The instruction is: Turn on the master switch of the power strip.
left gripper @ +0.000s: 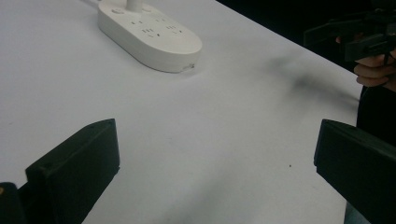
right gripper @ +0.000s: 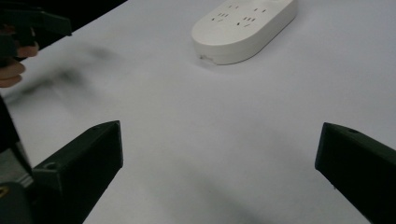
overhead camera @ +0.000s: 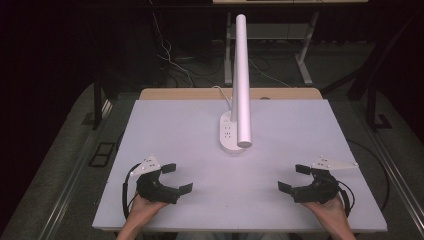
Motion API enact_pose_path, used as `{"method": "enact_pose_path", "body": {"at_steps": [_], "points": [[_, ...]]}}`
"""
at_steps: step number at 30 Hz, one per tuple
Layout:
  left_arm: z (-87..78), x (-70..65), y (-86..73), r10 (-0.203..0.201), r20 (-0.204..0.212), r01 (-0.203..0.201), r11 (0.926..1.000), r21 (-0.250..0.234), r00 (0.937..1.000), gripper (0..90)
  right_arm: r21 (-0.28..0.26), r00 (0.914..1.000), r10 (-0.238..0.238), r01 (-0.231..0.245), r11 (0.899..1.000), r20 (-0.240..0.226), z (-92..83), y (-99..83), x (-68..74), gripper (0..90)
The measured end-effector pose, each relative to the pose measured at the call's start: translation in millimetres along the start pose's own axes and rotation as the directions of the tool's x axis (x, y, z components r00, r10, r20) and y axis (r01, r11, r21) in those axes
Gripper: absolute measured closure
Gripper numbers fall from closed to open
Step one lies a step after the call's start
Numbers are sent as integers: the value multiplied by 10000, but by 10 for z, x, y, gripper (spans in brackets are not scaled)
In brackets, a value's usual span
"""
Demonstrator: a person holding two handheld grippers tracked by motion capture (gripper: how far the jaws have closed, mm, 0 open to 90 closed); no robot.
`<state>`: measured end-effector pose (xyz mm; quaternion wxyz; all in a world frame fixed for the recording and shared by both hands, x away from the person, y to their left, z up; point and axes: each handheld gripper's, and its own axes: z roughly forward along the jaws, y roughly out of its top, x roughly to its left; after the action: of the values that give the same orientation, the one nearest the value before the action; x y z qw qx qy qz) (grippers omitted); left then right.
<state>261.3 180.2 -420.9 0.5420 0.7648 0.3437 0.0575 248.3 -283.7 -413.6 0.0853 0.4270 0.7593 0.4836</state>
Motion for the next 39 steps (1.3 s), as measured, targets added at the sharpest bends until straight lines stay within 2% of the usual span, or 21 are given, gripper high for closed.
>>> {"method": "enact_pose_path", "body": {"at_steps": [5,10,19,21,24,39], "points": [[8,-11,4,67,57,-67,10000,25,10000,0,250,9999,55,-51,9997,-161,8,-21,-10,5],[9,-14,6,106,62,-106,9999,60,9999,0,257,9997,69,-63,9997,-243,14,-28,-2,5],[7,-29,20,114,183,-116,9999,105,9998,0,522,9999,-130,131,9985,-28,35,-35,15,5],[3,-38,32,319,145,-323,9992,252,9994,0,596,9999,-168,169,9981,-16,38,-39,20,5],[-2,-40,40,398,136,-402,9987,309,9991,0,621,9999,-161,161,9979,-4,37,-40,19,5],[15,-43,96,272,145,-285,9952,940,9995,0,596,9997,-245,249,9979,-82,6,-43,22,5]]}}
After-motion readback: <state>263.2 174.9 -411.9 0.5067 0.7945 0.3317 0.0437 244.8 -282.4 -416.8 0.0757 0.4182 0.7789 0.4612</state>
